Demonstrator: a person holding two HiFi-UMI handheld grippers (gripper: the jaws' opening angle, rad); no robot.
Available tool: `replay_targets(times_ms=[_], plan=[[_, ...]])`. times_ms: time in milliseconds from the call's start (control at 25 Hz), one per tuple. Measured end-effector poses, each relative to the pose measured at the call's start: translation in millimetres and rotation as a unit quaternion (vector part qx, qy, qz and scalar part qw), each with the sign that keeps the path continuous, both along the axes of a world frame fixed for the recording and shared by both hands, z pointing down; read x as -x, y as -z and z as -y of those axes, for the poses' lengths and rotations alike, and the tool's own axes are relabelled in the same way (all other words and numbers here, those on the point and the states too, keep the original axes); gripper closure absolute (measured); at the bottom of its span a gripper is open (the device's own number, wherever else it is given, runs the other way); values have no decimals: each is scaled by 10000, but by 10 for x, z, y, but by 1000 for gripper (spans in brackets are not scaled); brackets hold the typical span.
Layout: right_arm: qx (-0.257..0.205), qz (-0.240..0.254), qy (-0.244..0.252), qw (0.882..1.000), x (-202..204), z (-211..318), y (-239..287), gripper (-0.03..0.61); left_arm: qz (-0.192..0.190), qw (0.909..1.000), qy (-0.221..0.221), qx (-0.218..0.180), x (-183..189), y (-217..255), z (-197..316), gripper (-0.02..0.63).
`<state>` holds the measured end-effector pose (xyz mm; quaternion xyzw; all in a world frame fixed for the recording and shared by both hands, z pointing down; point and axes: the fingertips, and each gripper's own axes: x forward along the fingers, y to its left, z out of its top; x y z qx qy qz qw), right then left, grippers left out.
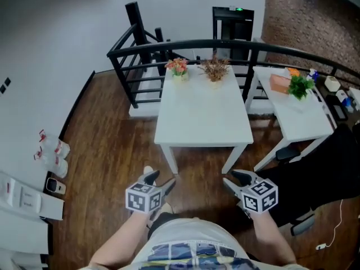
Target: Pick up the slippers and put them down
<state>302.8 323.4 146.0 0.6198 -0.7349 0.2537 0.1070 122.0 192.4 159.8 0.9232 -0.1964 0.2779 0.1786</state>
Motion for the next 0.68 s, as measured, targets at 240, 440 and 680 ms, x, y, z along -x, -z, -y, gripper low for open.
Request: replay_targets(times_ms=[240,440,680], plan=[[39,-94,264,9996,158,108,91,407,1,9997,233,-6,100,39,35,324],[119,-68,391,9991,296,143,77,408,42,9994,335,47,255,-5,19,324],[125,-126,438,9989,273,99,16,408,14,9993,383,51,267,-27,-2,324]])
